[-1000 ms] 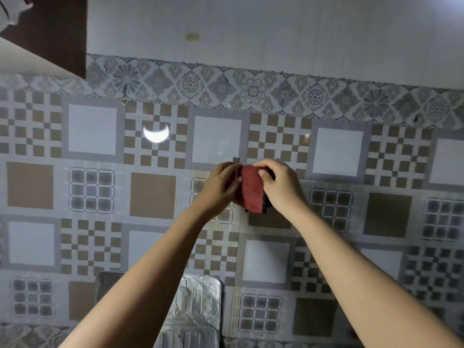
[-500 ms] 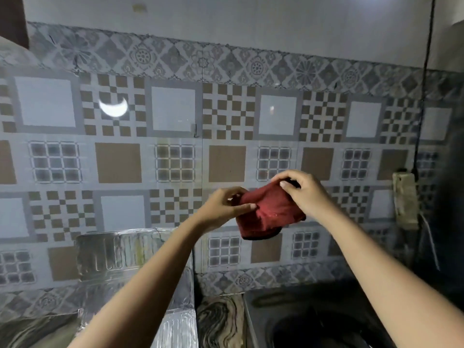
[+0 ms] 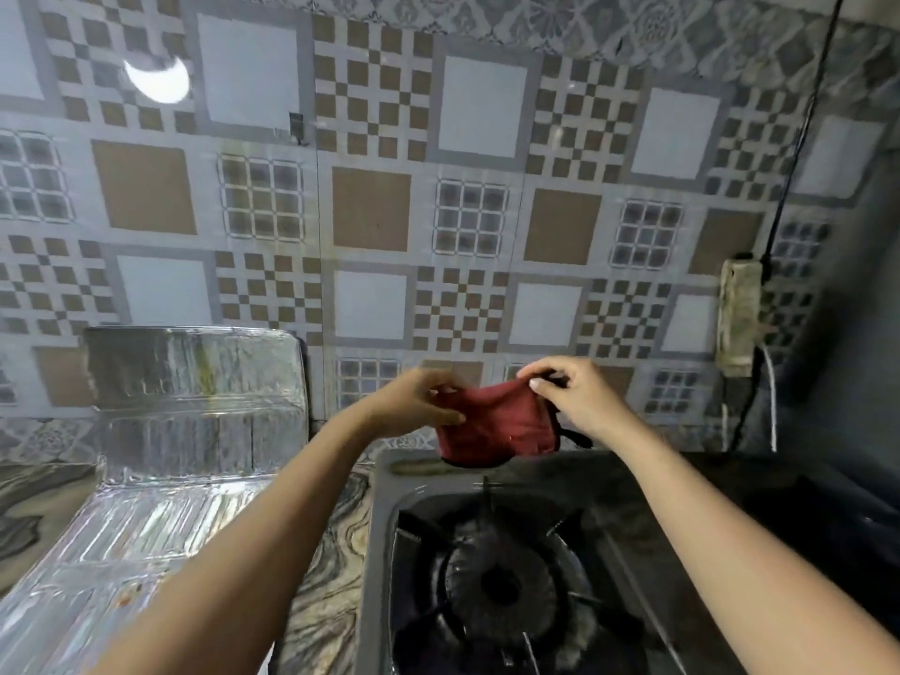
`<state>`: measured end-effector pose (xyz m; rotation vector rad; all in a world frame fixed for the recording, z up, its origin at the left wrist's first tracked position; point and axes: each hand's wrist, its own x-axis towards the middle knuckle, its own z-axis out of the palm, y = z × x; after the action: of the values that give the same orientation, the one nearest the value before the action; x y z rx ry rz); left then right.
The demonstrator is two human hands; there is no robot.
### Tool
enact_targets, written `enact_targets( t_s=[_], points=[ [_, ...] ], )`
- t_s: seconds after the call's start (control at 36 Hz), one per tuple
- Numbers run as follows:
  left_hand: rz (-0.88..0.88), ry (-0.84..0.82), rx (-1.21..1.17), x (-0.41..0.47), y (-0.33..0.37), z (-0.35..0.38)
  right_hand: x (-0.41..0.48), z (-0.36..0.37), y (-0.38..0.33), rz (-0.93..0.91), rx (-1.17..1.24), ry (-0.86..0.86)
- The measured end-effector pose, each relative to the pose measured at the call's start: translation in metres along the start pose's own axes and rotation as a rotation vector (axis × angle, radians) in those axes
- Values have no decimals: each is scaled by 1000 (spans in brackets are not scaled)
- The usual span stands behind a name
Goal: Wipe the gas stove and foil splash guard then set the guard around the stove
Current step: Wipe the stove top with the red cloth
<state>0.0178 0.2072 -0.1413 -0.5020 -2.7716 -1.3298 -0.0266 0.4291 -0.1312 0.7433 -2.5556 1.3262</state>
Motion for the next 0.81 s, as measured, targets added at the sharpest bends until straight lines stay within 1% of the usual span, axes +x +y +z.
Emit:
enact_targets(
  t_s=[0.14, 0.25, 0.31, 0.36, 0.44, 0.5, 0.58, 0.64, 0.72, 0.81],
  points=[
    [-92, 49, 80, 12, -11, 11, 16, 1, 29, -54, -19, -117],
    [-161, 99, 73, 13, -19, 17, 26, 3, 40, -87, -19, -201],
    [-199, 96, 123, 13, -23, 17, 33, 6, 42, -96, -57, -253],
    [-253, 73, 144, 13, -27, 14, 41, 11, 41, -101, -73, -278],
    [-313, 62, 160, 18, -35, 4, 55, 23, 39, -135, -88, -269],
    [-306, 138, 188, 22, -41, -2, 63, 32, 39, -166, -101, -216],
    [-263, 356, 262, 26, -51, -1, 71, 47, 41, -246, -130, -58],
    [-211, 467, 345, 26, -58, 5, 72, 58, 43, -271, -145, -11],
    [-177, 482, 410, 20, -72, 18, 68, 72, 52, -270, -166, -76],
    [-166, 478, 418, 9, -91, 25, 57, 78, 64, -245, -175, -236]
  ],
)
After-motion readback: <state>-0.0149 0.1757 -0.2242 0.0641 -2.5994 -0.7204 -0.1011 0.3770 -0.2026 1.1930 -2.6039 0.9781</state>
